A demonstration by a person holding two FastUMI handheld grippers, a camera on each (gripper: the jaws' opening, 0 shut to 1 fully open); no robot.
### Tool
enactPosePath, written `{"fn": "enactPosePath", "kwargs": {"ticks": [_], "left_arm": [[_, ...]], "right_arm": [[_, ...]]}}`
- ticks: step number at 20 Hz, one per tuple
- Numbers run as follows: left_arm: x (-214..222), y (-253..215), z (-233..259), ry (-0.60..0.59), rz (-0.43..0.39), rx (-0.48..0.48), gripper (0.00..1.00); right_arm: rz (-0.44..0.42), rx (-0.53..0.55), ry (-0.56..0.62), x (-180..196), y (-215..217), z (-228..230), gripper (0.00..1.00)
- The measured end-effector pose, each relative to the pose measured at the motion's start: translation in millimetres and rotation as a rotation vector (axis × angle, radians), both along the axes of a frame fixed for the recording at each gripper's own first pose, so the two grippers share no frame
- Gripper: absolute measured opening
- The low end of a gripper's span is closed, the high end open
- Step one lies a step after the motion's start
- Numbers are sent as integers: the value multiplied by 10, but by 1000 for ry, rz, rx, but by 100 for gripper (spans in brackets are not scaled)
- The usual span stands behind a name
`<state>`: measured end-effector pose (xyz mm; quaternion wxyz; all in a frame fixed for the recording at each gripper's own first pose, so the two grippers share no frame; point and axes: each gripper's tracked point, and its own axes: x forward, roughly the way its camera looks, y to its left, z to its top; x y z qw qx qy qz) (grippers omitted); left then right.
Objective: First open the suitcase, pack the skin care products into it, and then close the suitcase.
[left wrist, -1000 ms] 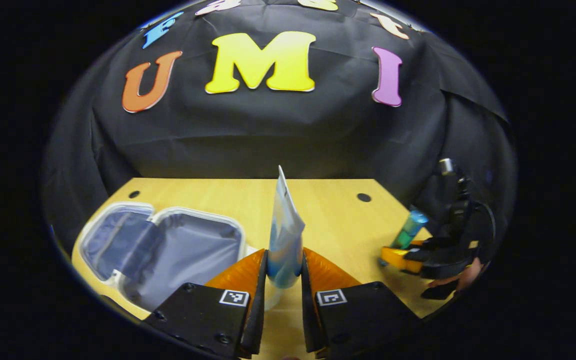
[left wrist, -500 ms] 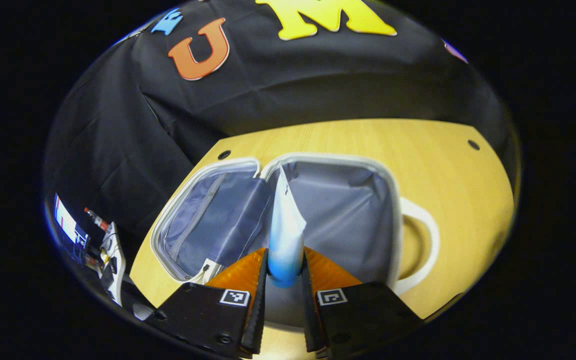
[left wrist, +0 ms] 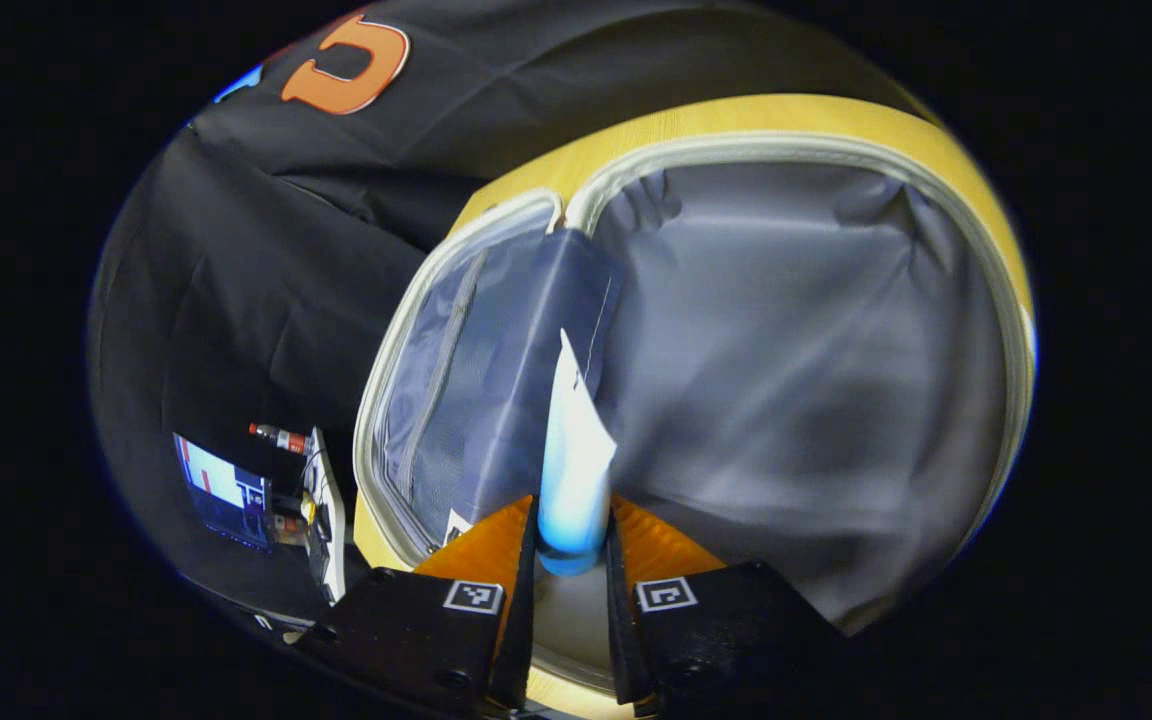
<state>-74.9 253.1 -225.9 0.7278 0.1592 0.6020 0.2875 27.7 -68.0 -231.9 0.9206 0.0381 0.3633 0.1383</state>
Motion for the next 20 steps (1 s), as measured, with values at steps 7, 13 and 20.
{"fn": "enactPosePath", "kwargs": {"ticks": [7, 13, 20], "left_arm": [[-19, -21, -129, 154, 13, -37, 37], [-14, -22, -141, 157, 2, -105, 45], [68, -234, 94, -52, -25, -220, 94]], "right_arm": [[-5, 21, -9, -95, -26, 25, 35], [1, 26, -24, -300, -76, 50, 35], [80, 32, 4, -267, 187, -55, 33]]}}
